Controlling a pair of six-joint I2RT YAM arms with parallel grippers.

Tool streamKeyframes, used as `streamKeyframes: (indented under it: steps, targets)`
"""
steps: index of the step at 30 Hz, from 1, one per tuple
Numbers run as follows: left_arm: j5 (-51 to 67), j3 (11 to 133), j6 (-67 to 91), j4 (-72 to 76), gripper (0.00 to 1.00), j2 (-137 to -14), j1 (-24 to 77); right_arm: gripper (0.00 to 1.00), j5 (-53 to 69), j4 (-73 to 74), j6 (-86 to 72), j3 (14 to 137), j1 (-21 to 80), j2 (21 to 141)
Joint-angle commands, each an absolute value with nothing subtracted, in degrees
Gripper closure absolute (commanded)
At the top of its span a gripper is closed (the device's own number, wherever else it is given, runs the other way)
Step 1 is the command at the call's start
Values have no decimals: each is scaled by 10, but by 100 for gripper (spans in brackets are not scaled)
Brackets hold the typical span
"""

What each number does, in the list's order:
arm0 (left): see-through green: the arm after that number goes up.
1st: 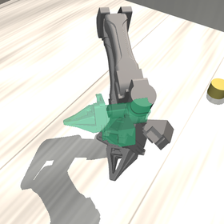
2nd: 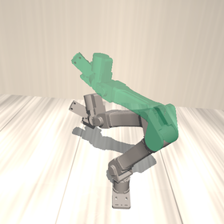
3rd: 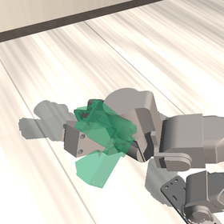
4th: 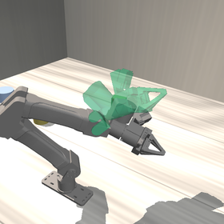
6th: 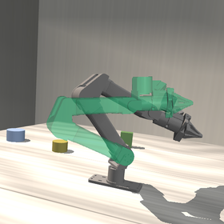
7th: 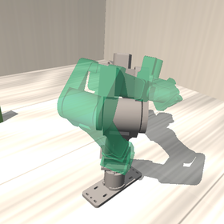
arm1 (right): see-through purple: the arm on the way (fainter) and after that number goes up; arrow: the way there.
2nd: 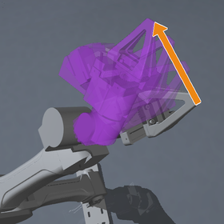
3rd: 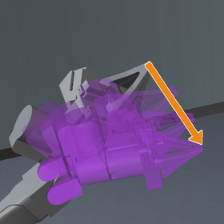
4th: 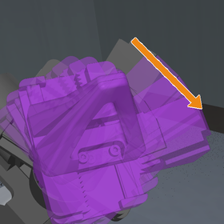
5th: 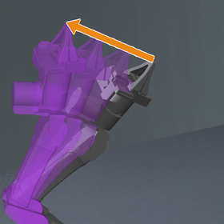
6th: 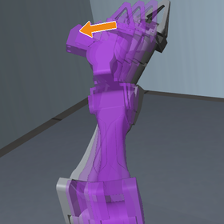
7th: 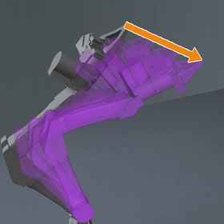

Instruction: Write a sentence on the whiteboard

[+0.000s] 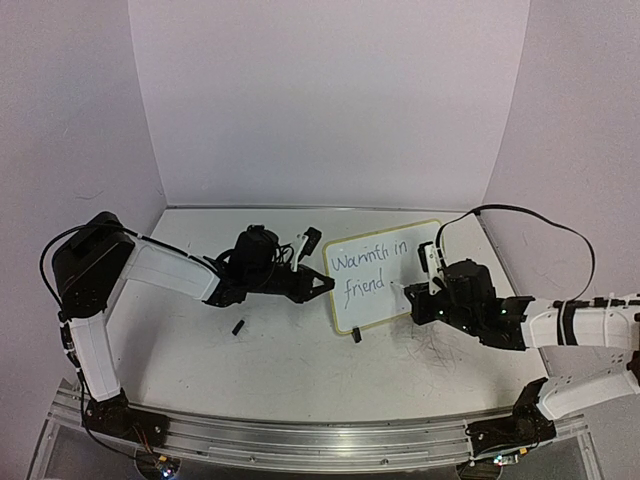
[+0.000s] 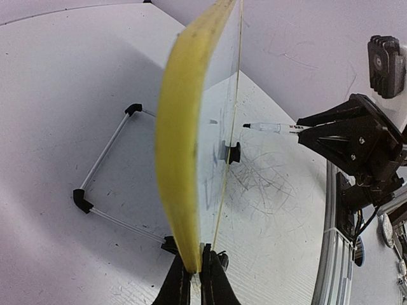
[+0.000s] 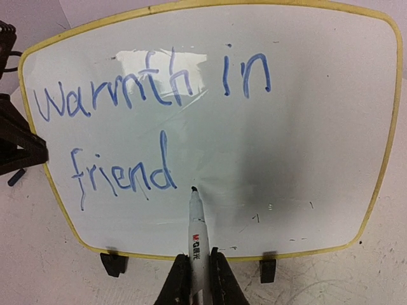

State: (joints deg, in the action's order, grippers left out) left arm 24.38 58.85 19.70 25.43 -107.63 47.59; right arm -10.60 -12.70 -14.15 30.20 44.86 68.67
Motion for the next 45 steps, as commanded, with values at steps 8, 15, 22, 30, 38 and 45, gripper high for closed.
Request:
streamKeyframes:
  steps: [8, 15, 22, 30, 38, 45]
  targets:
    - [233, 586, 171, 167, 100, -1088, 483, 100, -104, -190, -130, 295, 447, 689]
    - [235, 588, 171, 167, 100, -1089, 483, 100, -129, -190, -137, 302, 447, 705]
    - [236, 590, 170, 166, 100, -1092, 483, 100, -147, -193, -140, 309, 447, 718]
    - [236, 590, 168, 165, 100, -1092, 483, 100, -141, -203, -132, 316, 447, 732]
    - [237, 591, 166, 164, 100, -1095, 483, 100, -121, -205, -127, 317, 448, 738]
    - [239, 592, 165, 164, 100, -1097, 483, 100, -113, -200, -127, 322, 455, 746]
